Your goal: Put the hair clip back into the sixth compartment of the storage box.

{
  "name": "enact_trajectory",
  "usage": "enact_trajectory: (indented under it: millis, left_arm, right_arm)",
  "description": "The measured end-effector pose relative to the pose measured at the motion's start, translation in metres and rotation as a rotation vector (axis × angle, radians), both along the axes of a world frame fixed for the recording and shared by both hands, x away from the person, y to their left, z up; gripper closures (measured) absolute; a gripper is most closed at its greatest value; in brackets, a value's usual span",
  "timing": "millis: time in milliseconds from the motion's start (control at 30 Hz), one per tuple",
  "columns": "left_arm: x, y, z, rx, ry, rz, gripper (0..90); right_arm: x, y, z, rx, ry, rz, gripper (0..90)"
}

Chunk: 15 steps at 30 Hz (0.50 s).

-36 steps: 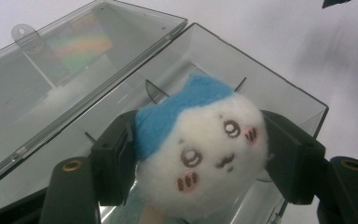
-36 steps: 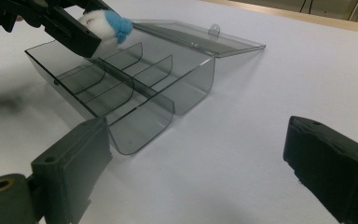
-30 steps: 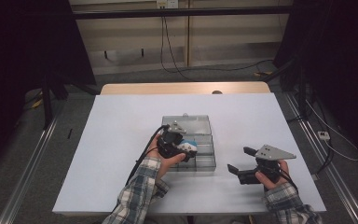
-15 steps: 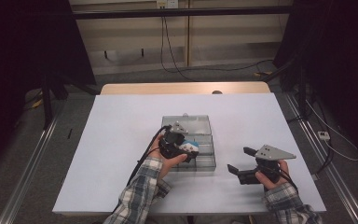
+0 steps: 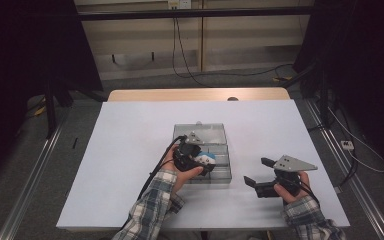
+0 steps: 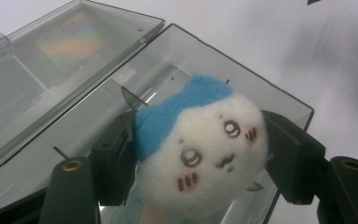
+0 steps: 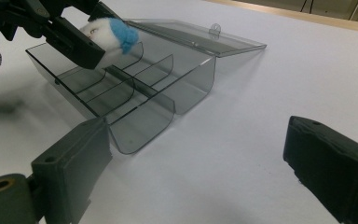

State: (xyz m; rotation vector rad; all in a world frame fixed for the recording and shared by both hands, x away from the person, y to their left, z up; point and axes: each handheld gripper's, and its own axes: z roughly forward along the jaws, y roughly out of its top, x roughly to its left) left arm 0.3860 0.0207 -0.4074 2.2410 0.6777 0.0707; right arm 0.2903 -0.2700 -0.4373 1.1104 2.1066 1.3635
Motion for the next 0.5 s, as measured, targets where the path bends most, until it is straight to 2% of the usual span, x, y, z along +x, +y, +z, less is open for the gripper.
enact_trajectory:
  millis: [167,500]
  left_arm:
    - [-0.0010,-0.0028,-0.0008,0.013,-0.001,-0.016,32.9]
    - [-0.0021,-0.0082,-0.0032,0.002,0.007,-0.019,32.9]
  right_arm:
    - [0.0000,-0.0002,-0.0001,0.001,0.001,0.000,7.1]
    - [-0.0001,-0.0002,0.0000,0.001,0.001,0.000,7.2]
